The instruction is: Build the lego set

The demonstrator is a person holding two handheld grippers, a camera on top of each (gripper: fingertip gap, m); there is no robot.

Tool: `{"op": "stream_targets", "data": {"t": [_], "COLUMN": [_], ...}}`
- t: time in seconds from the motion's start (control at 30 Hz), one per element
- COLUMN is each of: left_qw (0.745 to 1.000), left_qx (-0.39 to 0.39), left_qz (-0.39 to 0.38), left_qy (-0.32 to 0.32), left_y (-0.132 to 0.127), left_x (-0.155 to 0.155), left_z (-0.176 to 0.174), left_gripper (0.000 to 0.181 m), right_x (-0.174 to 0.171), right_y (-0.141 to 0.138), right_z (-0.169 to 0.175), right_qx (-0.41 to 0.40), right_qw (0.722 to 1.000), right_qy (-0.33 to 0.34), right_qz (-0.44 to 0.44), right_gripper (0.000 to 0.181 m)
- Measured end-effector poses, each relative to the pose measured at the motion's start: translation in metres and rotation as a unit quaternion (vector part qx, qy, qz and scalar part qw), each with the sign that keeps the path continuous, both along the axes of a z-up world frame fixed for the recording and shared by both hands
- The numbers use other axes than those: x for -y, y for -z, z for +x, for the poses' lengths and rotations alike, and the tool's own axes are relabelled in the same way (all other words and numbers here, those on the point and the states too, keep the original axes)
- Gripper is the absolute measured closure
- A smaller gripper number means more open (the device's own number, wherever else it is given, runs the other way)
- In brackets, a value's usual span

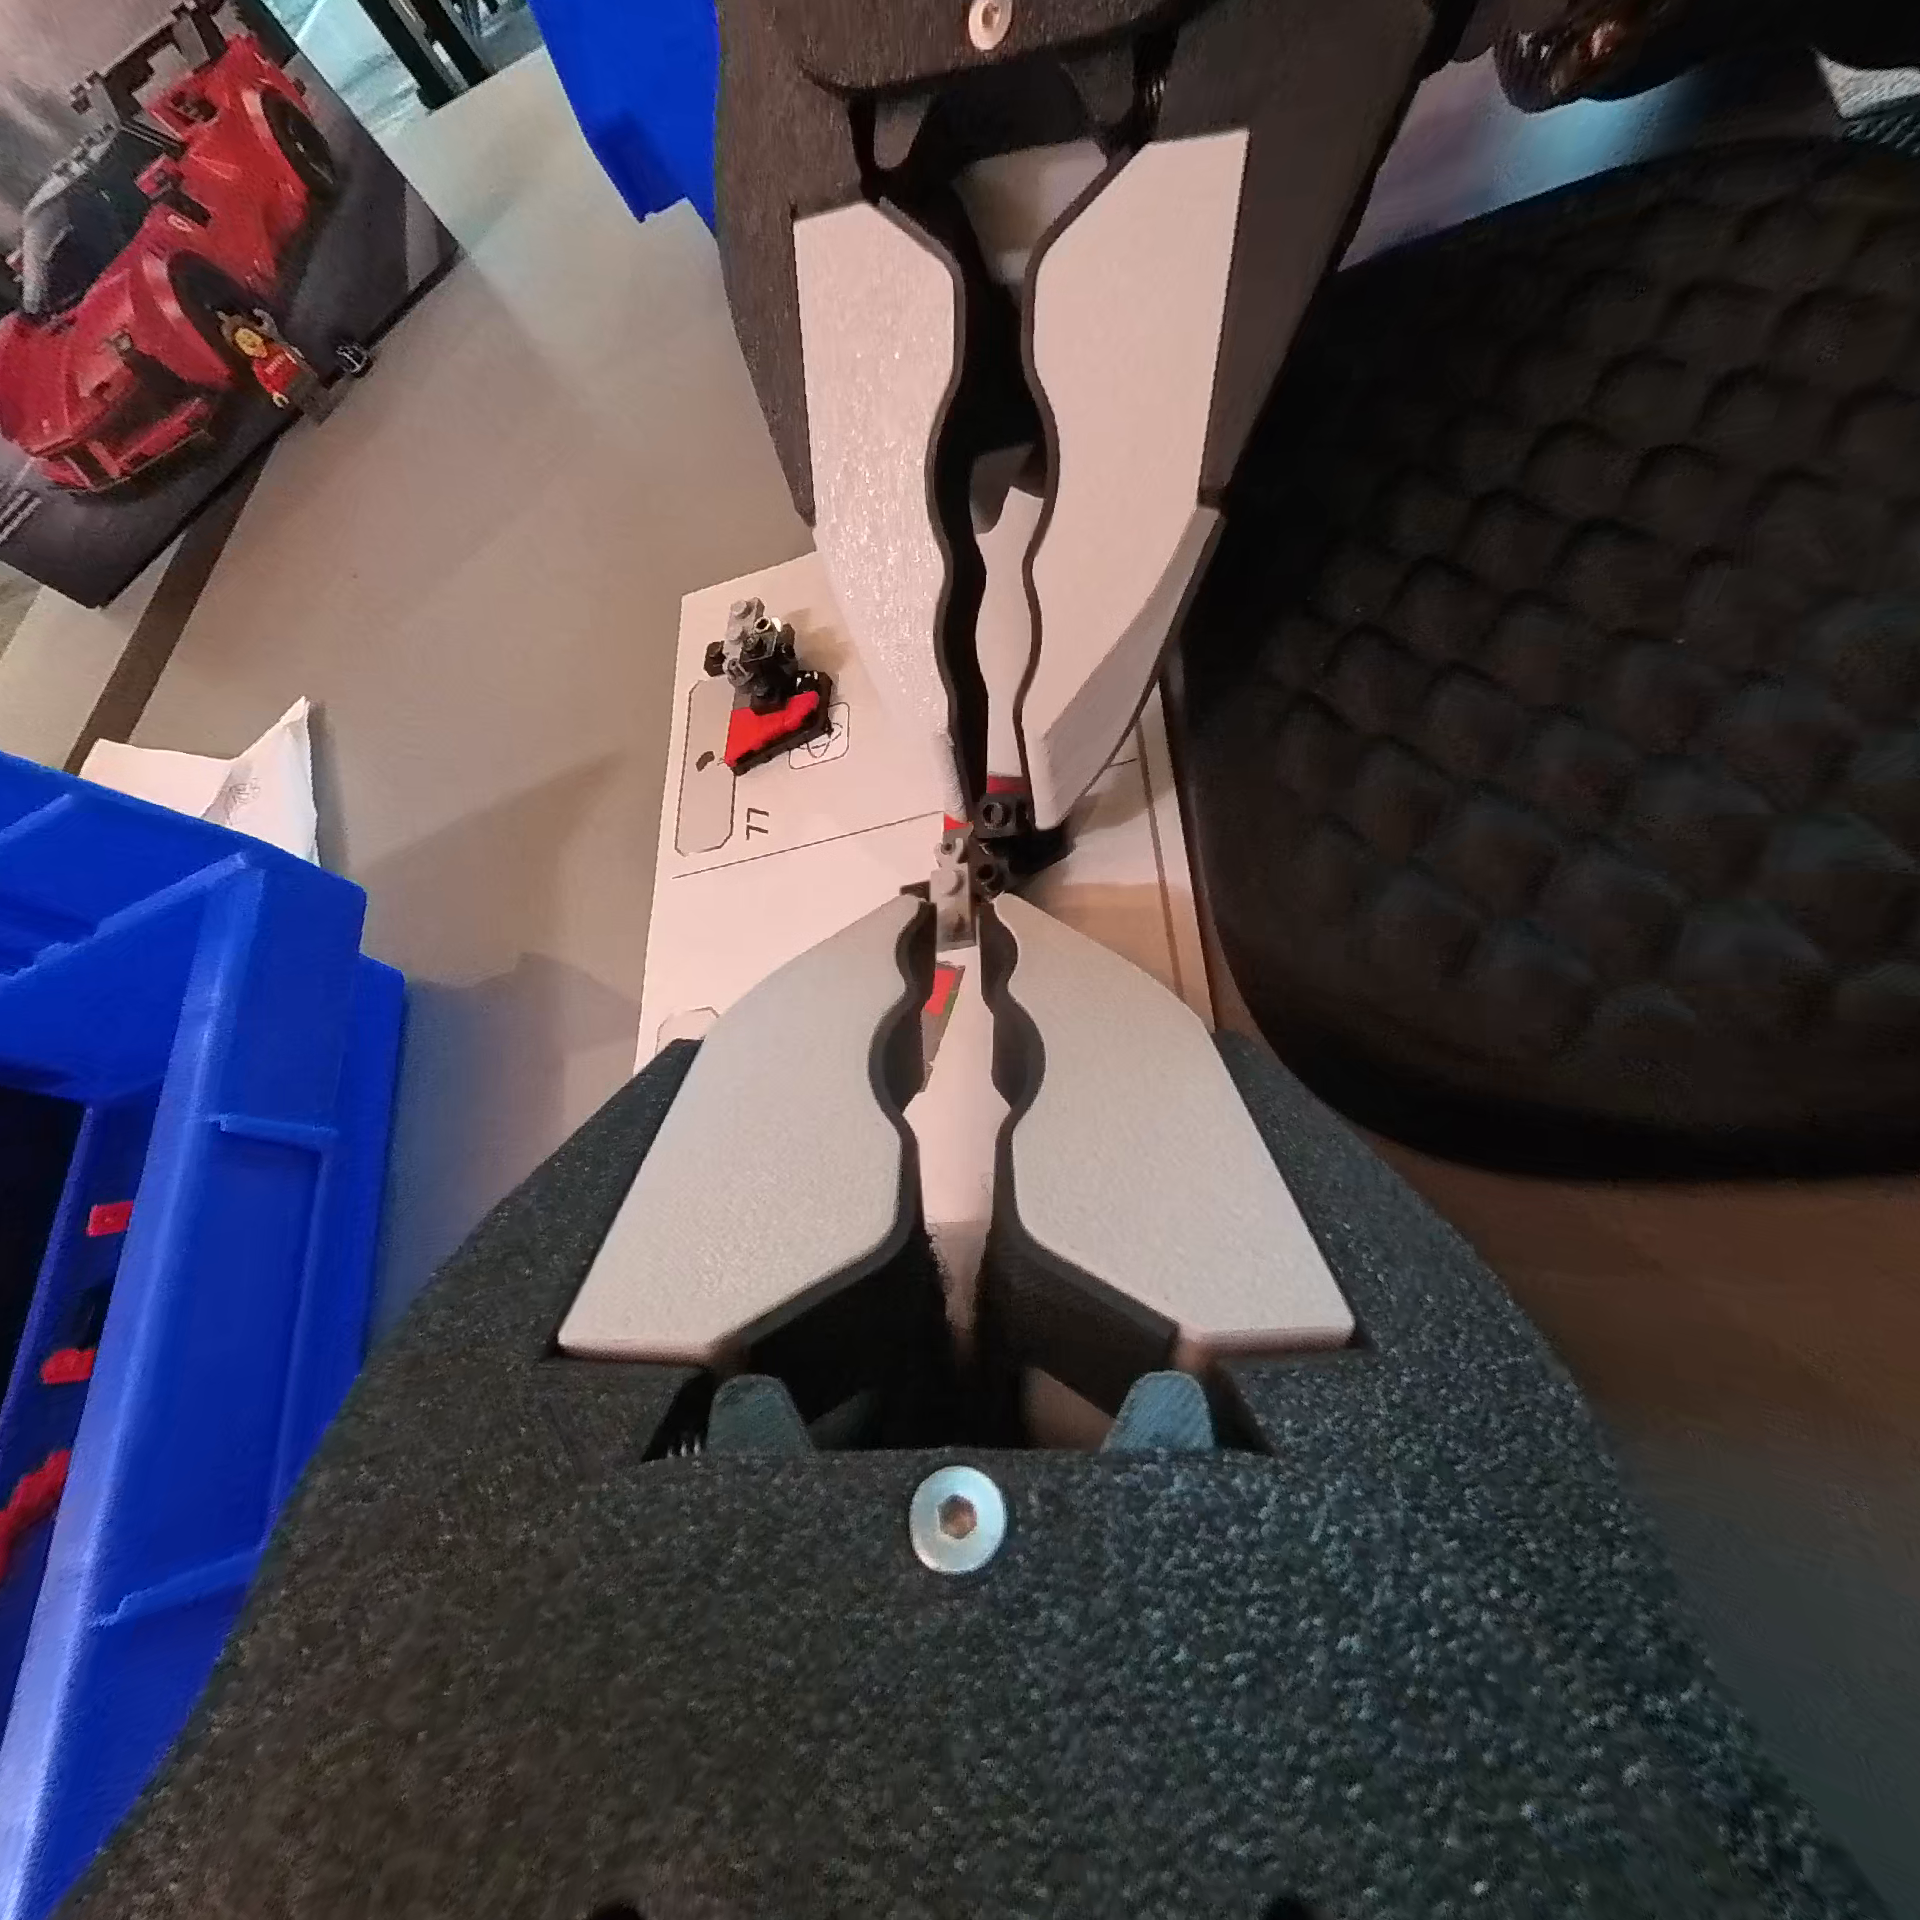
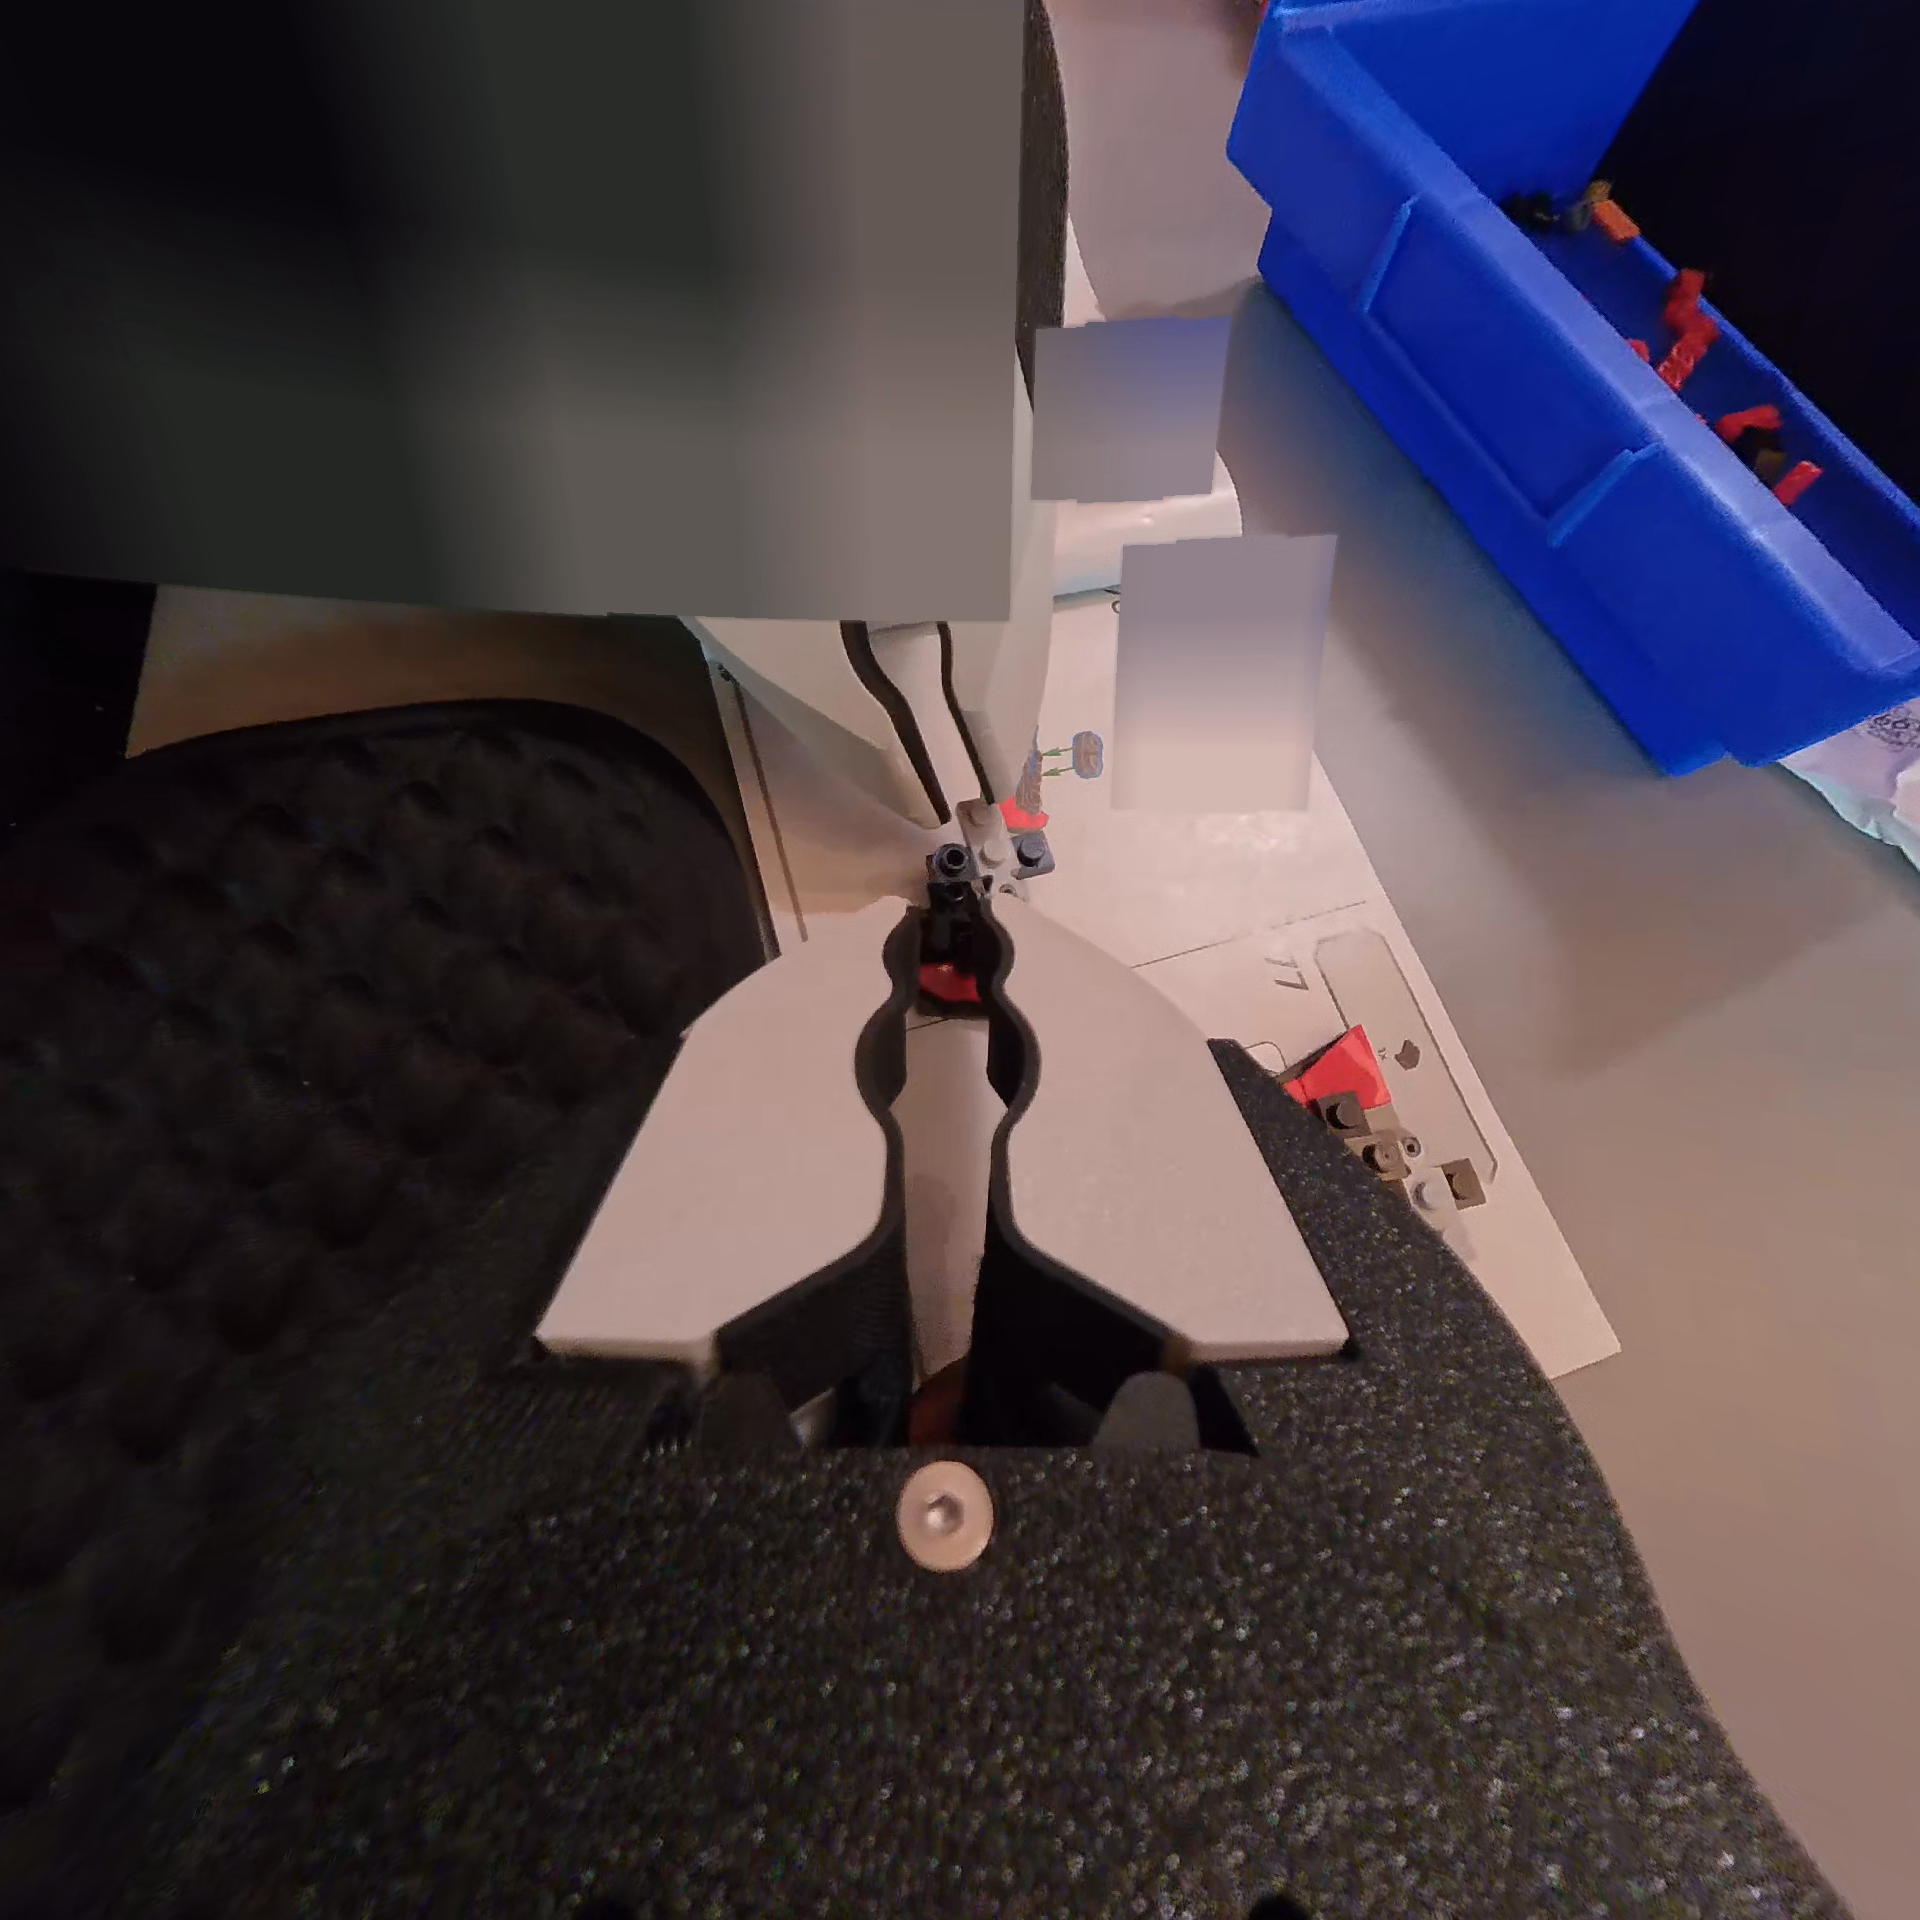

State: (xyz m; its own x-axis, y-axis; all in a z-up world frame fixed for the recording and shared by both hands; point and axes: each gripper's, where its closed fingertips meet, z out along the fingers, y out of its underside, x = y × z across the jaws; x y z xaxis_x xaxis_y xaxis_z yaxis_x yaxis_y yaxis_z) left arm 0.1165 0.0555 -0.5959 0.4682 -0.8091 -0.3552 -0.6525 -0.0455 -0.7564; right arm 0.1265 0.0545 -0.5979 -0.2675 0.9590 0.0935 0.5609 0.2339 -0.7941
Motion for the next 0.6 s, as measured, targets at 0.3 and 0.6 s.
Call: {"op": "stream_targets", "data": {"t": [0.3, 0.6], "left_qw": [1.000, 1.000], "left_qx": [-0.010, -0.010], "left_qz": [-0.010, -0.011], "left_qy": [0.006, 0.008], "left_y": [0.0043, 0.0042], "left_x": [0.0002, 0.0003], "left_z": [0.0017, 0.0020], "left_gripper": [0.176, 0.177], "right_x": [-0.0024, -0.0056], "right_y": [-0.0008, 0.0005], "right_z": [-0.0048, -0.0063], "right_qx": [-0.015, -0.016], "right_qw": [1.000, 1.000], "right_qy": [0.007, 0.010], "right_qz": [0.000, -0.002], "right_gripper": [0.171, 0.169]}}
